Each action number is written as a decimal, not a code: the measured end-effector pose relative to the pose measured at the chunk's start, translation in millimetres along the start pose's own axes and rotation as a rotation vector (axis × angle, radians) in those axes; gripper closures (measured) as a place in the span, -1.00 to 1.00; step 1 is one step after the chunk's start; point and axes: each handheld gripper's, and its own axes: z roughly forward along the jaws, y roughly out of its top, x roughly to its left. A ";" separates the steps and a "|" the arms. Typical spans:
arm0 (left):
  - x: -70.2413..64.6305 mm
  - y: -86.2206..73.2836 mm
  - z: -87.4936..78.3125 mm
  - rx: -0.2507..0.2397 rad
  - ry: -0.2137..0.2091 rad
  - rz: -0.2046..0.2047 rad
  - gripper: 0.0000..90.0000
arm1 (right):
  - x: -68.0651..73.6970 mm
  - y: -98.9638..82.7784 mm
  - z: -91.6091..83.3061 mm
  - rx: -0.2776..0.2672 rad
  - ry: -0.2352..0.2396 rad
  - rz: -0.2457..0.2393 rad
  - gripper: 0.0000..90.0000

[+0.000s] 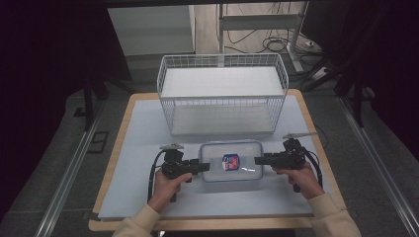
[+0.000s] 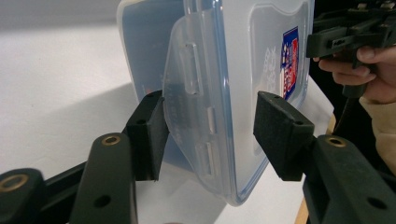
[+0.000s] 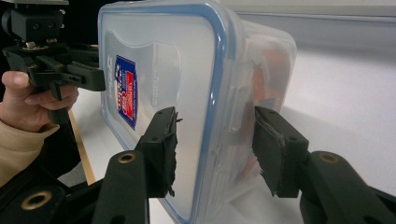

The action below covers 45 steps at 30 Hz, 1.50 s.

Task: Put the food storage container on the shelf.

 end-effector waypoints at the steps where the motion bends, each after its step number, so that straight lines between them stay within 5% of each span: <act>1: -0.2 0.0 -0.2 -0.001 0.000 0.001 0.03 | 0.0 -0.7 -0.4 -0.005 0.002 0.004 0.15; 17: -8.1 1.6 -2.5 -0.024 0.008 0.011 0.09 | 0.2 -3.5 -6.1 -0.050 0.003 0.033 0.16; 26: -21.1 12.3 -15.6 -0.065 0.005 0.055 0.09 | 15.9 5.5 -19.0 -0.100 -0.005 -0.018 0.16; 45: -52.4 87.2 -62.9 -0.167 0.023 0.164 0.10 | 57.2 69.7 -49.6 -0.223 -0.007 -0.122 0.16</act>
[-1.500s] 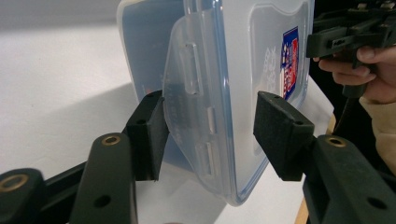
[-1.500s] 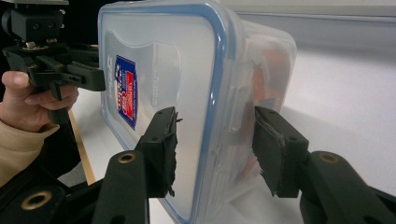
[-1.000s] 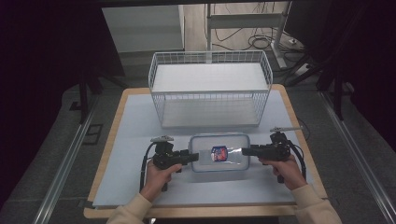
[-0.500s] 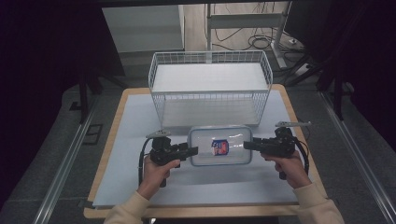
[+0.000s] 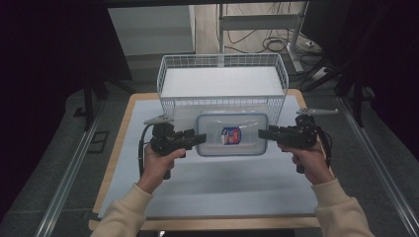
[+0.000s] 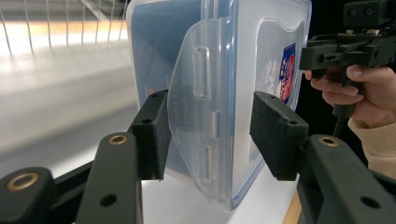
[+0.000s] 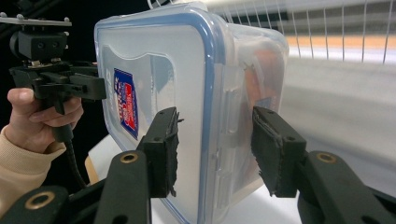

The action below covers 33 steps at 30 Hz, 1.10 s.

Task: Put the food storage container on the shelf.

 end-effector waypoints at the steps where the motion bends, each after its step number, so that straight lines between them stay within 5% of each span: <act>1: -0.7 5.8 -1.7 -0.005 0.000 0.005 0.10 | 1.6 5.0 -0.9 -0.006 0.001 -0.005 0.16; 15: 13.3 81.6 -7.6 -0.050 -0.014 0.026 0.10 | 8.9 85.4 0.2 -0.053 -0.025 -0.044 0.15; 23: 44.2 119.3 1.7 -0.039 -0.024 -0.014 0.10 | -8.8 131.8 20.6 -0.031 -0.035 -0.026 0.15; 33: 76.7 134.5 18.4 -0.011 -0.019 -0.082 0.10 | -35.3 156.9 47.1 0.026 -0.050 0.026 0.14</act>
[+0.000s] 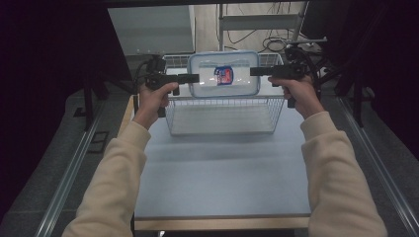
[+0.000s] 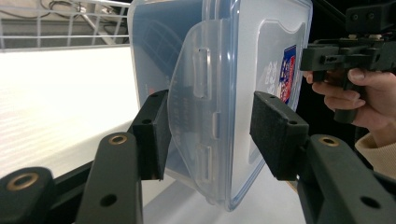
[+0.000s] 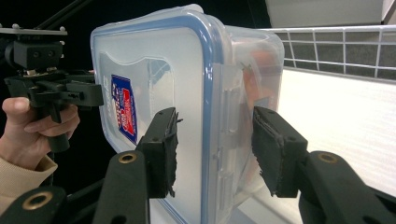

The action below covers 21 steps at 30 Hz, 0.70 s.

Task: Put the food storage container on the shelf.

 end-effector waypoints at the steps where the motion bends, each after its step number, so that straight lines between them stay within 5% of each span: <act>1: 0.0 0.0 0.0 0.000 0.000 0.000 0.10 | -2.4 1.0 2.7 0.005 0.000 0.013 0.14; 10: 15.6 12.7 13.0 0.032 0.002 -0.042 0.08 | -16.9 6.0 12.3 0.008 -0.008 0.075 0.13; 17: 29.6 23.0 19.7 0.042 -0.021 -0.131 0.07 | -23.3 14.3 17.4 0.020 -0.029 0.155 0.12; 21: 32.6 26.9 23.8 0.029 -0.001 -0.174 0.06 | -28.2 15.9 20.7 0.014 -0.033 0.196 0.11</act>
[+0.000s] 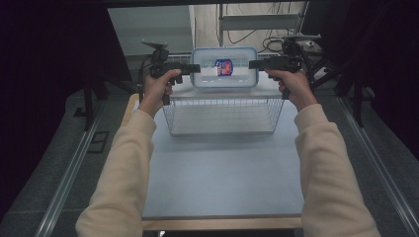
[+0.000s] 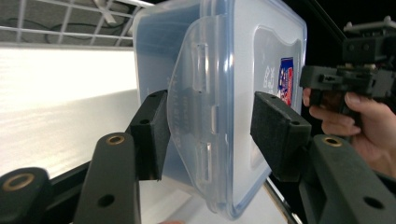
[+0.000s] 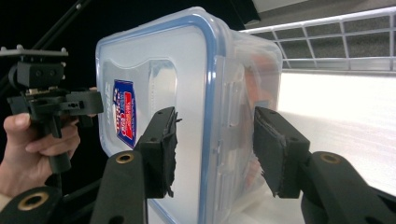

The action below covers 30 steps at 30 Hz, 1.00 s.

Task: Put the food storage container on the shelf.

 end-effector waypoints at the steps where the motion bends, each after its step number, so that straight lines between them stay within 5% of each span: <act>1: 0.0 0.0 0.0 0.000 0.000 0.000 0.05 | -0.9 0.4 1.2 -0.003 -0.001 0.012 0.10; 11: 11.0 5.8 17.3 -0.010 0.056 -0.076 -0.12 | -1.8 1.1 14.4 -0.012 -0.123 0.041 0.05; 20: 3.3 4.2 7.9 -0.062 0.100 0.004 -0.22 | 8.1 0.0 0.2 -0.056 -0.146 -0.026 0.01; 30: -13.9 -12.0 -17.1 -0.086 0.122 0.068 -0.27 | 15.1 -19.0 -19.1 -0.029 -0.115 -0.134 -0.16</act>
